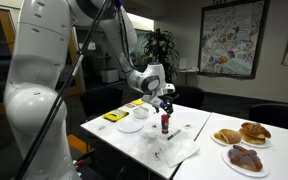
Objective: Put the bottle on the white plate
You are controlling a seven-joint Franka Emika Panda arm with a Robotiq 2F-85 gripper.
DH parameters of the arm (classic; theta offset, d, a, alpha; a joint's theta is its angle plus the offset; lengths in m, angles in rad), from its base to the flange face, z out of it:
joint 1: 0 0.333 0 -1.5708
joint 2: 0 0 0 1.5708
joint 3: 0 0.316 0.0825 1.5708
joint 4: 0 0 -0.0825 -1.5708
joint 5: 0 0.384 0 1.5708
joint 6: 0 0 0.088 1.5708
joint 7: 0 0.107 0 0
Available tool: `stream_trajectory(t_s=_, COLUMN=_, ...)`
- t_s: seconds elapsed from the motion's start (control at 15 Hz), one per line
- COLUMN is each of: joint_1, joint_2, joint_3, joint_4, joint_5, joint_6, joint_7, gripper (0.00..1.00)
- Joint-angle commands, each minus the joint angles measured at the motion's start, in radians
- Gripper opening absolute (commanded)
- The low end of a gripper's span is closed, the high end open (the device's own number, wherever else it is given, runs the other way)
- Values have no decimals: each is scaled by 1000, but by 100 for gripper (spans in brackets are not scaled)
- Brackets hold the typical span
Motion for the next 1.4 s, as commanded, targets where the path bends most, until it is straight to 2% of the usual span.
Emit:
stream_trajectory(t_s=0.0, joint_1=-47, joint_2=73, joint_3=35, joint_4=65, joint_5=13, joint_6=11, joint_7=-39, gripper=100)
stream_trajectory(t_s=0.2, joint_1=-59, joint_2=99, joint_3=42, joint_4=92, joint_5=10, joint_6=4, joint_7=-37, gripper=100)
stream_trajectory(t_s=0.27, joint_1=-64, joint_2=106, joint_3=47, joint_4=99, joint_5=12, joint_6=2, joint_7=-39, gripper=75)
stream_trajectory(t_s=0.33, joint_1=-70, joint_2=112, joint_3=53, joint_4=106, joint_5=15, joint_6=-8, joint_7=-40, gripper=74)
stream_trajectory(t_s=0.73, joint_1=-78, joint_2=135, joint_3=66, joint_4=128, joint_5=11, joint_6=-25, joint_7=-30, gripper=31)
stream_trajectory(t_s=1.13, joint_1=-45, joint_2=91, joint_3=28, joint_4=118, joint_5=-8, joint_6=-49, joint_7=10, gripper=30)
stream_trajectory(t_s=1.33, joint_1=-34, joint_2=59, joint_3=60, joint_4=101, joint_5=0, joint_6=-70, joint_7=2, gripper=30)
